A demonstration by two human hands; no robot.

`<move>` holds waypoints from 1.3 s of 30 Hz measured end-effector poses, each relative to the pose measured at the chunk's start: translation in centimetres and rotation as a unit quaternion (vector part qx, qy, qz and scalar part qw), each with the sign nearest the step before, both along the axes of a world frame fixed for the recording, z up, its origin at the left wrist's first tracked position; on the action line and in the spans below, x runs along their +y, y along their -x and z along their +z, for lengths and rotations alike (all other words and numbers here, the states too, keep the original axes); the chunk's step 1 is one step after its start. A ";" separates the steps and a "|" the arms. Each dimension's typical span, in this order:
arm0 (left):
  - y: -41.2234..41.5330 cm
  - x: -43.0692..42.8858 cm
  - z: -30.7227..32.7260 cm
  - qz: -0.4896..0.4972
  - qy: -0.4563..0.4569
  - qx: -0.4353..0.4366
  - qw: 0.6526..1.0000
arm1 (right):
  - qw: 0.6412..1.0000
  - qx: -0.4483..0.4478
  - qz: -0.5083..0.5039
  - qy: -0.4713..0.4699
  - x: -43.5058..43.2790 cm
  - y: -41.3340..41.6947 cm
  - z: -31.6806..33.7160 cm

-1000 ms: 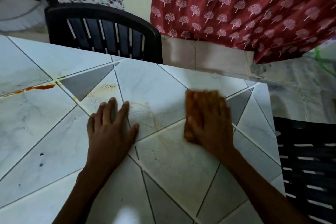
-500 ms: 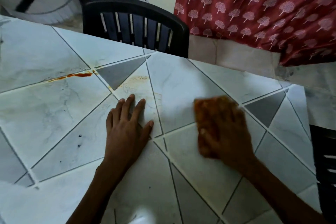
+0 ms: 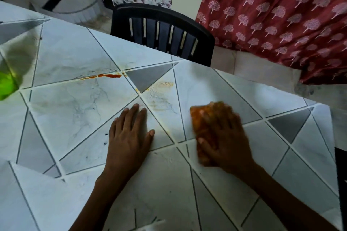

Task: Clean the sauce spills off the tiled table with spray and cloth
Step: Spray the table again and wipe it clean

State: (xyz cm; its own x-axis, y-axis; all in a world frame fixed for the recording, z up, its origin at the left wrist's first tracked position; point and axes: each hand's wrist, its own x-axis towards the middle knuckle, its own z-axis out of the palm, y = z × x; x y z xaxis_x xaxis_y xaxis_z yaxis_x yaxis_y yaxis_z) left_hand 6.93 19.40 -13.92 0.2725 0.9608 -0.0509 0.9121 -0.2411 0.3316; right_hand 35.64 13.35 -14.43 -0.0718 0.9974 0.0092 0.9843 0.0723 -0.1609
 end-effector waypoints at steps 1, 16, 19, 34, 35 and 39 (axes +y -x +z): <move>0.1 -0.1 -0.1 -0.002 0.002 0.001 1.000 | 0.999 -0.011 -0.051 -0.004 2.0 -0.9 -0.4; 4.8 0.7 -0.5 0.039 -0.001 0.039 0.998 | 0.995 -0.063 0.080 0.017 9.3 3.0 -0.6; 4.7 0.8 -0.6 0.045 -0.008 0.027 0.999 | 0.994 -0.076 -0.081 0.003 17.2 5.8 -1.1; 8.9 2.3 0.5 0.083 0.012 0.041 0.996 | 0.998 -0.040 -0.038 0.007 16.2 9.4 -0.1; 8.9 2.2 0.4 0.084 0.009 0.040 0.996 | 0.996 -0.034 -0.080 0.001 18.9 10.9 -0.2; 9.5 2.2 0.3 0.091 -0.002 0.007 0.996 | 0.999 -0.038 -0.020 -0.001 22.1 17.6 -0.2</move>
State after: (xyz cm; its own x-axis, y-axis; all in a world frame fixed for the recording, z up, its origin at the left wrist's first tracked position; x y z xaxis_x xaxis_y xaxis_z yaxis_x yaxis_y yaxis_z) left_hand -2.57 21.59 -13.60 0.0926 0.9944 -0.0501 0.9455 -0.0720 0.3177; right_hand 18.07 35.49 -14.61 -0.0324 0.9994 0.0074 0.9958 0.0329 -0.0852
